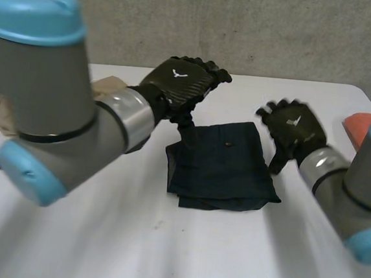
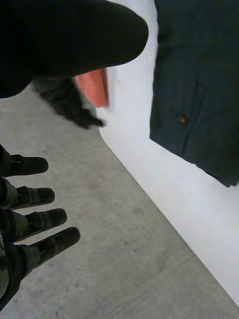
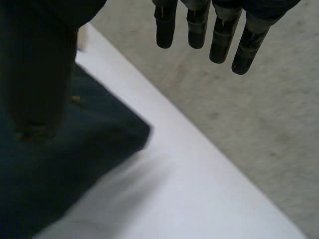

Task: Fold the laundry.

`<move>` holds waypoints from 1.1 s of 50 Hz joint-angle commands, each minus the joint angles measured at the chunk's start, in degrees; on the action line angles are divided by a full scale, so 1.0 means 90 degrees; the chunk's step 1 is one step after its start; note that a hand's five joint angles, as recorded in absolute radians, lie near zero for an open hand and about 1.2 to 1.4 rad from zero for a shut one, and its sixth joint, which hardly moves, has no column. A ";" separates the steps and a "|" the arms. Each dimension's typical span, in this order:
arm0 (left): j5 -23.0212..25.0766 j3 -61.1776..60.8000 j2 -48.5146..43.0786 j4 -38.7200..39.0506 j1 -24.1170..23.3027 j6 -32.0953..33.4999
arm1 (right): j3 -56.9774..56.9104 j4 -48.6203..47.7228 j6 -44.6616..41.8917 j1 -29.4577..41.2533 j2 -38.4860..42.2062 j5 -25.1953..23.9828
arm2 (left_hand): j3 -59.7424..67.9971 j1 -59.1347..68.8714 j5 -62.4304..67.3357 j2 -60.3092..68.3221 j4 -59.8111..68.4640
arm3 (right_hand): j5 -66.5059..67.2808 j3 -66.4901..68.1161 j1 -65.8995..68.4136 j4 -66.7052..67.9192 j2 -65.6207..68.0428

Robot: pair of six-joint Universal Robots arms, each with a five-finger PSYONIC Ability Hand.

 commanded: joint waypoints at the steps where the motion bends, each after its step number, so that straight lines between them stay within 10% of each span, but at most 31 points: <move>1: 0.0555 -0.0734 0.0811 -0.0256 0.0217 -0.0263 | 0.0892 -0.0516 0.0580 0.0455 0.0077 -0.0044 | -0.0249 -0.0001 -0.0292 -0.0174 -0.0194 | -0.0346 -0.0209 -0.0165 -0.0399 -0.0311; 34: 0.0663 -0.0998 0.0880 -0.0237 0.0256 -0.0537 | -0.0180 -0.2490 -0.0045 0.0768 0.2313 -0.0014 | -0.0249 -0.0001 -0.0292 -0.0174 -0.0194 | 0.0241 0.0379 0.0423 0.0189 0.0277; 47: 0.0673 -0.0998 0.0880 -0.0237 0.0256 -0.0586 | -0.1342 -0.2071 0.0004 0.0759 0.2860 -0.0316 | -0.0230 0.0018 -0.0273 -0.0156 -0.0175 | 0.7427 0.7565 0.7609 0.7375 0.7463; 55: 0.0663 -0.0989 0.0890 -0.0227 0.0246 -0.0586 | -0.1480 -0.1418 -0.0035 0.0331 0.2549 -0.0776 | -0.0193 0.0055 -0.0236 -0.0119 -0.0138 | 0.7431 0.7569 0.7613 0.7379 0.7467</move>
